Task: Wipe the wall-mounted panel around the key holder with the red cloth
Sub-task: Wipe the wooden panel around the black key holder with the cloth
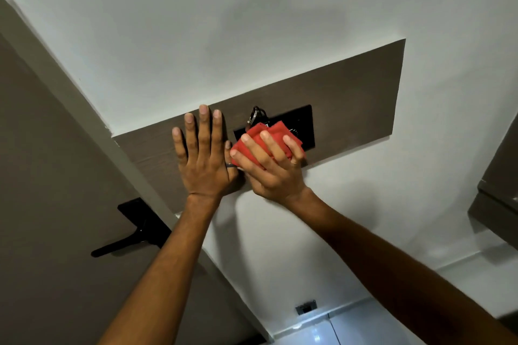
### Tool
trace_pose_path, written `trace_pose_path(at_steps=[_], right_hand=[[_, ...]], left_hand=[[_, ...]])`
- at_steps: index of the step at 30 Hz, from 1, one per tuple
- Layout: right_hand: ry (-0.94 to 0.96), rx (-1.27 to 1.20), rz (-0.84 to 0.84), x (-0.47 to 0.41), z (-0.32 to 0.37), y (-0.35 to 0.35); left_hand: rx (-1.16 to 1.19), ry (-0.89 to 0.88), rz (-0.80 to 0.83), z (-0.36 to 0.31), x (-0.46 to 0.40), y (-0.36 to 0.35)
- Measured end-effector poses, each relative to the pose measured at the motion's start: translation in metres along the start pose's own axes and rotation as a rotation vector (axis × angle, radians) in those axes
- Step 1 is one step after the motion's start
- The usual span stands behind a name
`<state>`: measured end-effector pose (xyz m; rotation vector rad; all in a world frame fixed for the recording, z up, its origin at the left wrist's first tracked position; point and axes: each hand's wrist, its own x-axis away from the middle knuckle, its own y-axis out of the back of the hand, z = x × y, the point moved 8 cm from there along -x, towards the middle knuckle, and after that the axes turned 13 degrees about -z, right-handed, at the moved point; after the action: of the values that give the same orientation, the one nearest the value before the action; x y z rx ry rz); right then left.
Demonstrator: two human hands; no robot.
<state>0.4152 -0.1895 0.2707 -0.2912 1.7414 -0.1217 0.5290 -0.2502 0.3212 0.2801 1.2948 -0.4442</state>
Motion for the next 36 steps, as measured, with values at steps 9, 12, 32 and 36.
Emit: trace_pose_path(at_steps=[9,12,32,36], right_hand=[[-0.025,0.088,0.007,0.025,0.005,-0.011],[0.147,0.094,0.095,0.049,0.000,-0.005],[-0.473,0.027,-0.025,-0.001,-0.088,-0.002],[-0.218,0.017,0.061,0.002,-0.081,-0.004]], left_hand=[[0.014,0.008,0.023,0.002,0.001,-0.003],[0.015,0.010,0.044,0.001,-0.001,0.000],[-0.008,-0.003,0.001,-0.002,-0.001,-0.003],[-0.043,-0.012,0.014,0.000,0.004,-0.005]])
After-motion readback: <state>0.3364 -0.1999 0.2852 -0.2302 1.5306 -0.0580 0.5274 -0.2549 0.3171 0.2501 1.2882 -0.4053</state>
